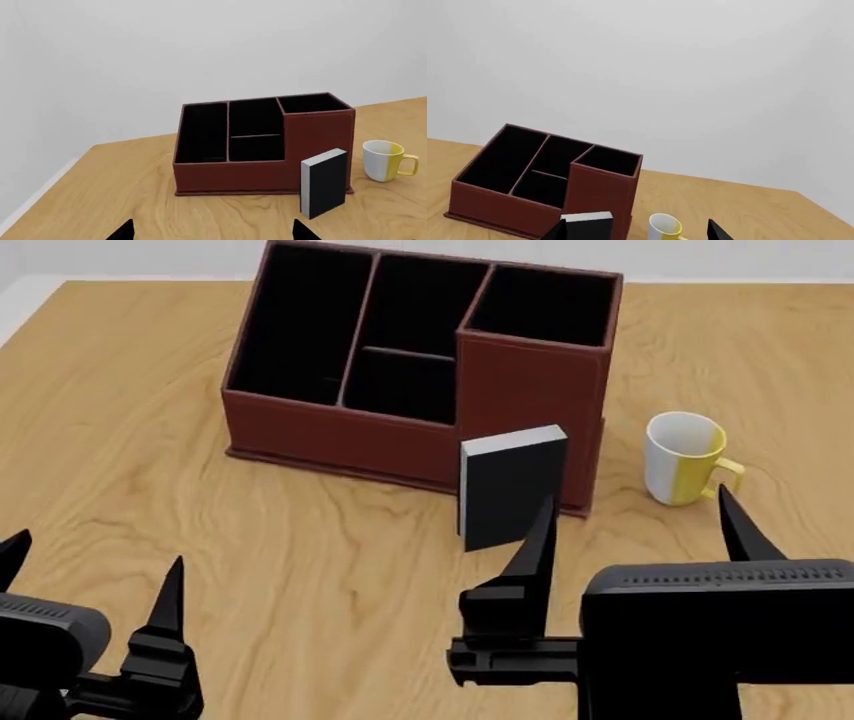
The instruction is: Pick up the book and place it in the front compartment of the caddy.
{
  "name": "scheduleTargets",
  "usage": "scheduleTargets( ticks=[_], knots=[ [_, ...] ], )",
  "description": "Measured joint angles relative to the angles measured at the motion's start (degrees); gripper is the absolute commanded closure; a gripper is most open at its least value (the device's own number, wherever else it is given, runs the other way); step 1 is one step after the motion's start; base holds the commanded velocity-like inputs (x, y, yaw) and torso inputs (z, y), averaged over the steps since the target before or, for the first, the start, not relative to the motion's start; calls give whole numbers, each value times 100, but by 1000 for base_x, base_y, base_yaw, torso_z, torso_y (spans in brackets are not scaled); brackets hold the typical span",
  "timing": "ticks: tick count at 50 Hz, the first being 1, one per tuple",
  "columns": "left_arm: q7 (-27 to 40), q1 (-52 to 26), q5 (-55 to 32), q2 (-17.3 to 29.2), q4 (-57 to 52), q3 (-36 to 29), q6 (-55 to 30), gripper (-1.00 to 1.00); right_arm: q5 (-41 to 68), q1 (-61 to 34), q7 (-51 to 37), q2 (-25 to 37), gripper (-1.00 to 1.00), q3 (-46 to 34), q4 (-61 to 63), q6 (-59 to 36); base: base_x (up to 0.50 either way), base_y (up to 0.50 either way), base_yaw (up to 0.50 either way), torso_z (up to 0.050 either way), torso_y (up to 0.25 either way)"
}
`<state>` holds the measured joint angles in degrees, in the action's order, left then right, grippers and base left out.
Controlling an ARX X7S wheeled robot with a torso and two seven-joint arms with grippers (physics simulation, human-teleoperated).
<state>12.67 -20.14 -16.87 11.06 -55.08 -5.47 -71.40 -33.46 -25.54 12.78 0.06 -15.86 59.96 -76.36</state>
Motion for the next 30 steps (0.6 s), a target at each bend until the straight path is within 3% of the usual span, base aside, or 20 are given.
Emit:
scheduleTargets(
  ticks=[30],
  knots=[
    [96,137,-99,87,45,-6,179,-100,81,133,-112,2,-100,66,-1,73,500,0,0,0,1]
  ],
)
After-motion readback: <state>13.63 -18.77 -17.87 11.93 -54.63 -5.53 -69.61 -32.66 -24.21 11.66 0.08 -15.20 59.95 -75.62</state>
